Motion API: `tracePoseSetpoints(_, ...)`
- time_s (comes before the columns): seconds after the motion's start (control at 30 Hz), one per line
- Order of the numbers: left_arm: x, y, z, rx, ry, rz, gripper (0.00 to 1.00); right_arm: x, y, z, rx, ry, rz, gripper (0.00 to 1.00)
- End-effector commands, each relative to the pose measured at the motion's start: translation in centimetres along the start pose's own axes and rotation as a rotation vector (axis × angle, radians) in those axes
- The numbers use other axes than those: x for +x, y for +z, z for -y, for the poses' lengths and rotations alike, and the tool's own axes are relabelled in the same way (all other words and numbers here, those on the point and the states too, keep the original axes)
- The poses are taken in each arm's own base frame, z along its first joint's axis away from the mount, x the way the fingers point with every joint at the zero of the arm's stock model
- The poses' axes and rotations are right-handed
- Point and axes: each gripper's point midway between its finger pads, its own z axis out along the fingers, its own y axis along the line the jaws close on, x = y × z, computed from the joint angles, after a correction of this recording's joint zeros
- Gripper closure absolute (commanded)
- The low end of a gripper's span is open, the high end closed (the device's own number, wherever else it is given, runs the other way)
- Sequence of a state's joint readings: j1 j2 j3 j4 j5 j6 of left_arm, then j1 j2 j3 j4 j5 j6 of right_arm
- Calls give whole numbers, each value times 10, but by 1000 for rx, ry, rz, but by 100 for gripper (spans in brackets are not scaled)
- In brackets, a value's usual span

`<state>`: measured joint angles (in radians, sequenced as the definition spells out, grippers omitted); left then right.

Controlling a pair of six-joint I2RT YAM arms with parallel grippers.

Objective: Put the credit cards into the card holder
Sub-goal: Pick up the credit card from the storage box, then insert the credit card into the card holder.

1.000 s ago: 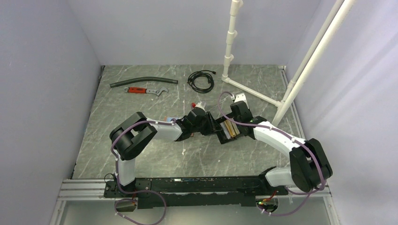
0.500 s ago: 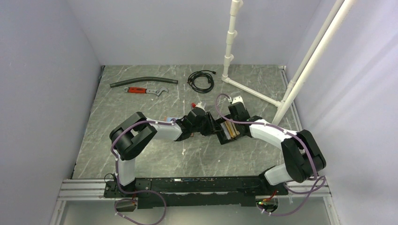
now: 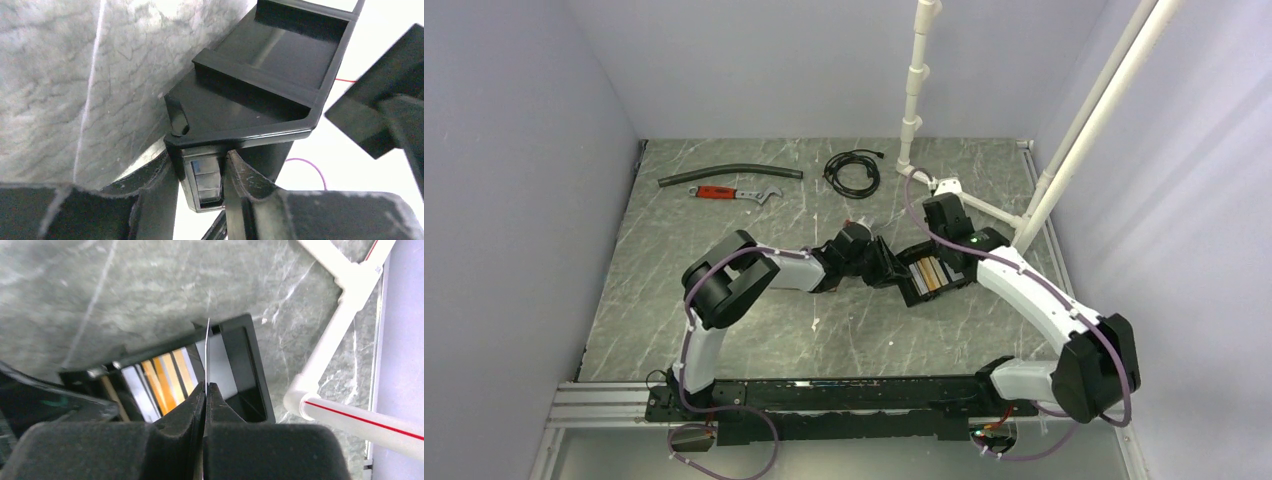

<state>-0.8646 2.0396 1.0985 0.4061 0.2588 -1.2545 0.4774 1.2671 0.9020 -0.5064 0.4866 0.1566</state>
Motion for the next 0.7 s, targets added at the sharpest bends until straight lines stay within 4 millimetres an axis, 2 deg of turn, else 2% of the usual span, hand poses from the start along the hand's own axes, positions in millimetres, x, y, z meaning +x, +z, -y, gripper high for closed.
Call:
tracePoseSetpoints(0.0,22,-2,-7,-12,-5,-83,60,-30,-34,2,-47,122,28,100)
tracePoseSetpoints(0.1,17,-19,2,-21,24,-63,48,-42,-49,-3,-106,154,28,100)
tracePoseSetpoints(0.13,17,-27,5,-16,30,-66,46,-46,-54,-11,-156,160,22,100)
tracePoseSetpoints(0.2,17,-46,12,-10,45,-74,35,-53,-62,-31,-272,165,-4,100)
tracePoseSetpoints(0.3,20,-85,16,1,84,-94,26,-62,-69,-61,-422,181,-48,100)
tracePoseSetpoints(0.37,23,-119,13,-2,108,-127,20,-67,-73,-84,-537,197,-78,100)
tracePoseSetpoints(0.47,9,-181,-1,-69,157,-83,15,-78,-77,-121,-713,255,-103,100)
tracePoseSetpoints(0.57,-27,-243,-29,-188,192,30,10,-86,-89,-175,-969,352,-156,100)
tracePoseSetpoints(0.63,-39,-269,-47,-226,205,32,11,-83,-89,-213,-1069,381,-224,100)
tracePoseSetpoints(0.67,-44,-275,-54,-236,192,15,15,-82,-89,-230,-1105,389,-251,100)
